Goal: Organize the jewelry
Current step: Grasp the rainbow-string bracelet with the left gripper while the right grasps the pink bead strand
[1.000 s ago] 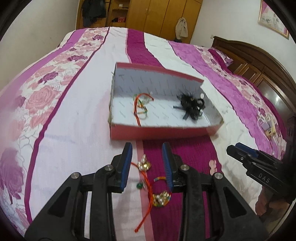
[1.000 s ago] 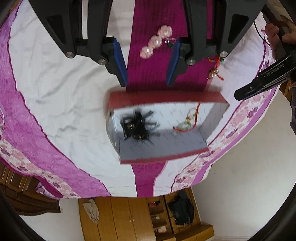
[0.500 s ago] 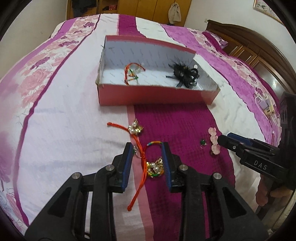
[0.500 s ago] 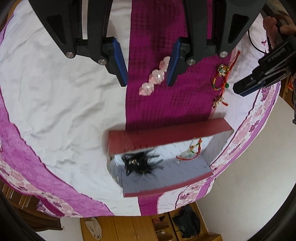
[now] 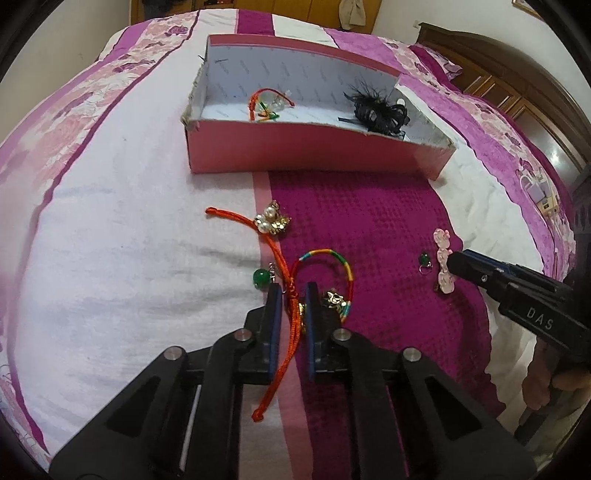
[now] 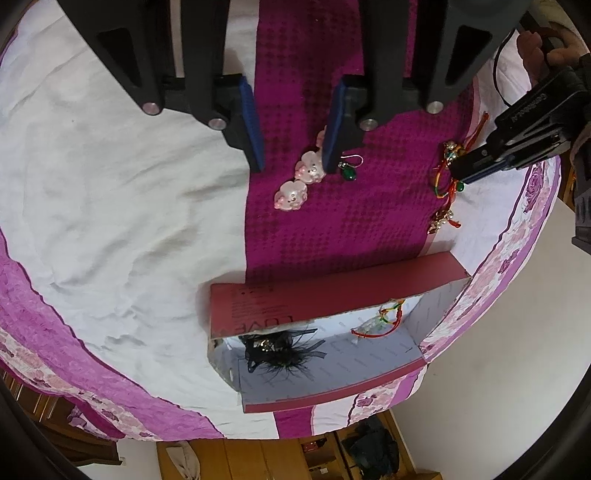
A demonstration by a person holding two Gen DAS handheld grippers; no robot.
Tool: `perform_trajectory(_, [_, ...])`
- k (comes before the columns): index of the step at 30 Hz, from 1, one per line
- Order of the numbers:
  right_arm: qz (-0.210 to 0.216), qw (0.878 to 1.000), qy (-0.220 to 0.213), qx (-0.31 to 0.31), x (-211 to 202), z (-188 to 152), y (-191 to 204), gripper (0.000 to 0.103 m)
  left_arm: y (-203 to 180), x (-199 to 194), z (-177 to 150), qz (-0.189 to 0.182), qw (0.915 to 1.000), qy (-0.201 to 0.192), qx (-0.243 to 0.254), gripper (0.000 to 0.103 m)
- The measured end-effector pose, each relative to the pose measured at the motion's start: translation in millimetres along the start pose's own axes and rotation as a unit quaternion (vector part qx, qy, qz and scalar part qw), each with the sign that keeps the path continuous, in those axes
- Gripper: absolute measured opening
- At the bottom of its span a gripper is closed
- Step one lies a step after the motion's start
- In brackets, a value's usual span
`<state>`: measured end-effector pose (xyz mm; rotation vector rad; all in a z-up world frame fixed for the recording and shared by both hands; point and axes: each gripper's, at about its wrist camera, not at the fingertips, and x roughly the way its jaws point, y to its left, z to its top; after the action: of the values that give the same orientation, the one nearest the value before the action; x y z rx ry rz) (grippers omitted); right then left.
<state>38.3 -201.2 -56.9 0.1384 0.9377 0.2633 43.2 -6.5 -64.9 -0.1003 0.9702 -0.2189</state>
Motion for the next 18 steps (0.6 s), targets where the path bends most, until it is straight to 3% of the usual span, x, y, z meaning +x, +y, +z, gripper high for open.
perform_trajectory(11, [0.038,0.999,-0.009,0.009,-2,0,-1,0.006,4,-8,1,-0.015,0.9998,-0.012,-0.005,0.000])
perform_trajectory(18, [0.058,0.997,-0.040,0.015,-19,4,-4,0.003,3,-33,9,-0.033,0.9983,-0.044,-0.017,0.000])
